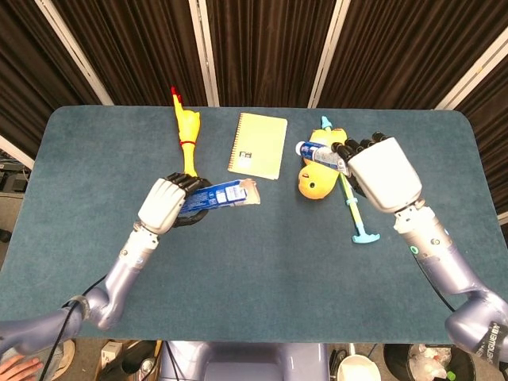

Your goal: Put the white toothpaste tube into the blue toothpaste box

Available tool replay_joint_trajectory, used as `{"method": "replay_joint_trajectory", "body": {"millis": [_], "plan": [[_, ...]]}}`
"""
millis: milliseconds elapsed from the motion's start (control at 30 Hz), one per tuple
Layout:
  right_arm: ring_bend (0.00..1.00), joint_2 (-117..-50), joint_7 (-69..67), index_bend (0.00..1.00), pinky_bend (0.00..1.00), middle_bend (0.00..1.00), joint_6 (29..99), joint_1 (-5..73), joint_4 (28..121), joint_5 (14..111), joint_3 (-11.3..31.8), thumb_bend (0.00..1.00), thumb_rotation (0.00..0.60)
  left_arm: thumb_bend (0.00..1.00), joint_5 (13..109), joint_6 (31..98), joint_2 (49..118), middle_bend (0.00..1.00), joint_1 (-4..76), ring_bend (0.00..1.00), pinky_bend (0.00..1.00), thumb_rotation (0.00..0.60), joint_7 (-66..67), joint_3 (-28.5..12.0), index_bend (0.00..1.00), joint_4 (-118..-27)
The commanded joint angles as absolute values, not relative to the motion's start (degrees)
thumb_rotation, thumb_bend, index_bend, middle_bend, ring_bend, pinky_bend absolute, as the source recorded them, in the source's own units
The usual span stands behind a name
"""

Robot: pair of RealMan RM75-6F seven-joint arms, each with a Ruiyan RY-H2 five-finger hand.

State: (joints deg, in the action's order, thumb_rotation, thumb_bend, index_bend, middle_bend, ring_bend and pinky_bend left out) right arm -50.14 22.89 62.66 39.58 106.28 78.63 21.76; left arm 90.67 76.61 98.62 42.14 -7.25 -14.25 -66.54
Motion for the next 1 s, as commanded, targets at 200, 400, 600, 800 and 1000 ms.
{"method": "replay_joint_trajectory", "body": {"millis": [200, 400, 600, 800, 1000], "plan": [[0.69, -46.95, 21.15, 0.82, 0.61, 0.74, 62.35, 39.55, 107.03, 76.49, 22.92, 0.53, 0.600, 0.34, 92.12, 83.20, 107.13, 0.43, 45.03, 0.41, 0.46, 0.600, -17.18, -16.60, 0.31, -55.48], [0.69, -43.87, 16.02, 0.82, 0.61, 0.74, 61.78, 39.54, 107.92, 74.62, 24.76, 0.53, 0.600, 0.34, 90.26, 83.09, 108.97, 0.43, 46.09, 0.40, 0.46, 0.600, -20.55, -17.96, 0.31, -50.09], [0.69, -39.37, 7.64, 0.82, 0.61, 0.74, 59.72, 39.28, 109.75, 70.60, 27.45, 0.53, 0.600, 0.34, 88.85, 82.13, 109.80, 0.43, 47.16, 0.40, 0.46, 0.600, -21.78, -18.64, 0.31, -46.59], [0.69, -35.72, -0.34, 0.82, 0.61, 0.74, 58.21, 38.15, 111.43, 68.70, 28.87, 0.53, 0.600, 0.34, 88.30, 81.46, 110.66, 0.43, 47.80, 0.40, 0.46, 0.600, -22.44, -18.18, 0.30, -44.42], [0.69, -30.79, -8.06, 0.82, 0.61, 0.74, 53.31, 37.58, 114.21, 67.28, 29.71, 0.53, 0.600, 0.34, 88.36, 81.81, 111.52, 0.43, 48.14, 0.40, 0.46, 0.600, -22.98, -17.34, 0.31, -42.85]]}}
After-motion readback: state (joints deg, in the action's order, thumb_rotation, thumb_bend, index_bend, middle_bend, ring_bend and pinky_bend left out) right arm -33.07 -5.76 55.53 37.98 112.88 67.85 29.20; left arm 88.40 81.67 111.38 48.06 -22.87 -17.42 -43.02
